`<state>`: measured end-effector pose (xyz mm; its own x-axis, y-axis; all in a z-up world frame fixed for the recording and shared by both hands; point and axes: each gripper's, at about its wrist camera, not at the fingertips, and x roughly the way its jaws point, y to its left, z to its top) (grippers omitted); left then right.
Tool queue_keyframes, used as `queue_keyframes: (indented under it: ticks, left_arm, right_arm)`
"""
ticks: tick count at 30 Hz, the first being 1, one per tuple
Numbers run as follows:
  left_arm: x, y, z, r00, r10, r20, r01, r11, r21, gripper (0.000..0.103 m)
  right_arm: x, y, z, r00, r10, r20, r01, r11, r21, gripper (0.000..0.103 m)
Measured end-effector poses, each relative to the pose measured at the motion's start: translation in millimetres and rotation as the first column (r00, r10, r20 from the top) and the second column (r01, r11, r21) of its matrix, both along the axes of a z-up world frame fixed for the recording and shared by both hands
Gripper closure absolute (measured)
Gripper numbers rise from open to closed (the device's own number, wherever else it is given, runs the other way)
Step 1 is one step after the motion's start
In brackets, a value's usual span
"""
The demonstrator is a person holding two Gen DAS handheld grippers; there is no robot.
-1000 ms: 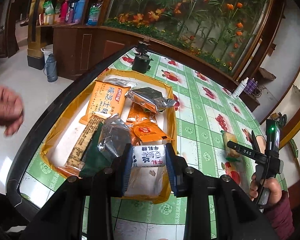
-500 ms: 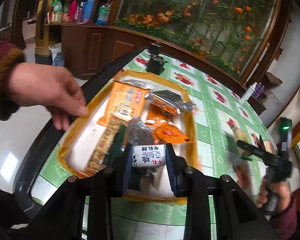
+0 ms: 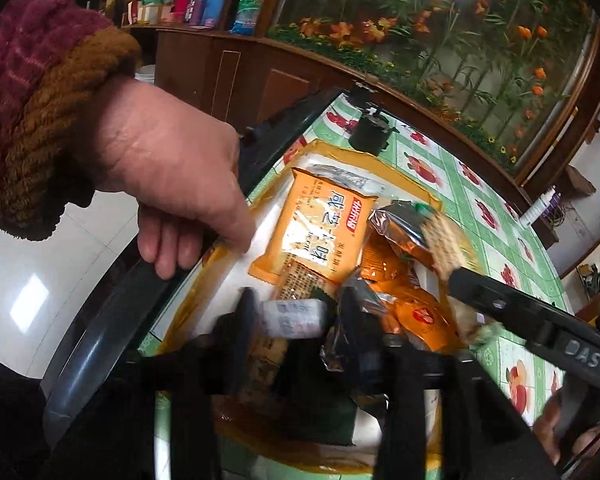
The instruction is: Organize snacks
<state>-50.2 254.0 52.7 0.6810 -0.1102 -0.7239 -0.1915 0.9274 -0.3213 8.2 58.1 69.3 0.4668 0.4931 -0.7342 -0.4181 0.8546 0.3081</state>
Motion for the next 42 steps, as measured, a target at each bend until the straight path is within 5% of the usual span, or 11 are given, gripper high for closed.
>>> queue_keyframes:
  ticks: [6,15,18,26,29,34,42]
  left_arm:
    - [-8.4,2.7,4.7,0.999,0.02,0.041,-0.021,0.999,0.032,0.027]
    - [-24.4,0.0,16.4,0.994,0.07,0.087,-0.078,0.992,0.1,0.02]
    - [-32.6,-8.0,25.7,0.988,0.092,0.128,-0.112,0.98,0.163,0.017]
    - [-79.2,-41.0,60.9,0.925,0.123,0.359,-0.248,0.912,0.327,0.0]
    - [-94.3,-48.9,64.0,0.883,0.066,0.466,-0.233,0.921,0.312,0.0]
    - [-81.8,-55.5,52.4,0.962,-0.005,0.272,-0.067,0.964,0.257,0.0]
    - [-88.7,-74.2,44.7,0.974,-0.037,0.226,-0.03,0.958,0.284,0.0]
  right_arm:
    - [22.8,25.8,-15.4,0.999,0.004,-0.048,-0.004,1.0,0.008,0.052]
    - [22.4,37.2,-19.5,0.999,0.042,-0.015,-0.042,0.999,-0.015,0.046]
    - [6.1,25.9,-5.9,0.998,0.035,0.043,-0.035,0.999,-0.009,0.034]
    - [-50.0,-21.6,20.8,0.974,-0.08,0.21,0.081,0.997,0.004,0.028]
    - [-66.2,-34.8,18.0,0.963,-0.121,0.24,0.127,0.992,-0.013,0.027]
    - [-87.0,-57.2,7.7,0.96,-0.162,0.229,0.173,0.985,-0.026,0.027]
    - [-104.8,-81.7,-13.2,0.965,-0.201,0.169,0.21,0.977,-0.041,0.027]
